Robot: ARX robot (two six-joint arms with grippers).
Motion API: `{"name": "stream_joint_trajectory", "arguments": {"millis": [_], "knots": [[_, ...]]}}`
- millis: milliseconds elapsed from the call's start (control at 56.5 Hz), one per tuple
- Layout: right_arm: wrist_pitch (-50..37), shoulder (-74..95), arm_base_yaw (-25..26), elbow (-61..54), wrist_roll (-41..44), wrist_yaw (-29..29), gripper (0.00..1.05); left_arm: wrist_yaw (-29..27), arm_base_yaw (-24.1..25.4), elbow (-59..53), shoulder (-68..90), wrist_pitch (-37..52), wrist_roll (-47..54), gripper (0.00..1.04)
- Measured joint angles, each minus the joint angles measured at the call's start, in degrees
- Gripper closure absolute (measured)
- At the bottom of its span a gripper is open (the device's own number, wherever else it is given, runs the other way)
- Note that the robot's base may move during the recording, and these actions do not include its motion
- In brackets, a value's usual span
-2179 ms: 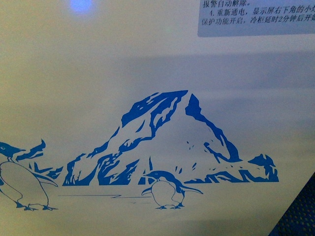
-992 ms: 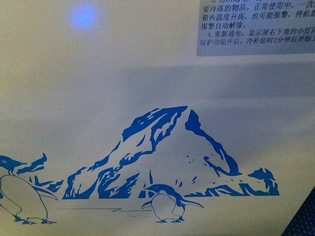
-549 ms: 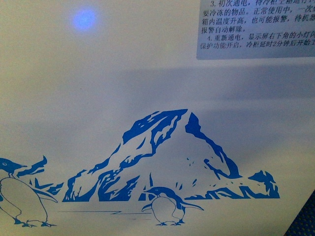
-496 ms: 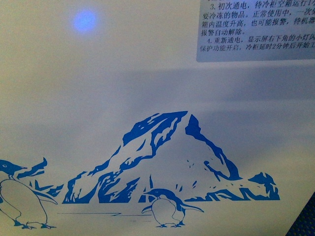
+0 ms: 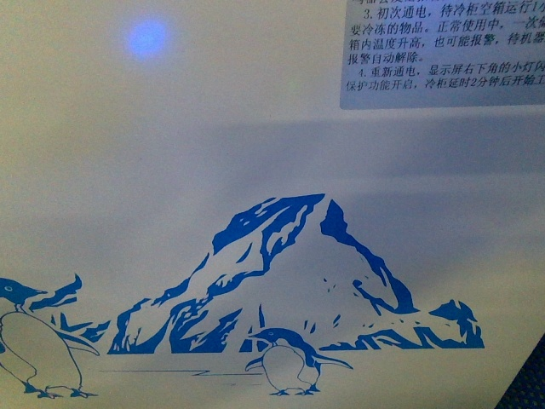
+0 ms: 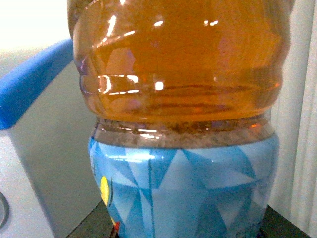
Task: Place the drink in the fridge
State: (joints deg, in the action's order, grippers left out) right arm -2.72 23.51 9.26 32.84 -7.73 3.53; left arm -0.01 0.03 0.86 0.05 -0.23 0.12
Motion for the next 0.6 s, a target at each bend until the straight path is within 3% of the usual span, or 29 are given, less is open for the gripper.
{"name": "stream_joint_trajectory", "arguments": {"millis": [602], "knots": [[0.26,0.07,-0.04,0.0,0.0,-0.31,0.66,0.0,0.0,0.0,0.0,0.0,0.0,0.08]]}}
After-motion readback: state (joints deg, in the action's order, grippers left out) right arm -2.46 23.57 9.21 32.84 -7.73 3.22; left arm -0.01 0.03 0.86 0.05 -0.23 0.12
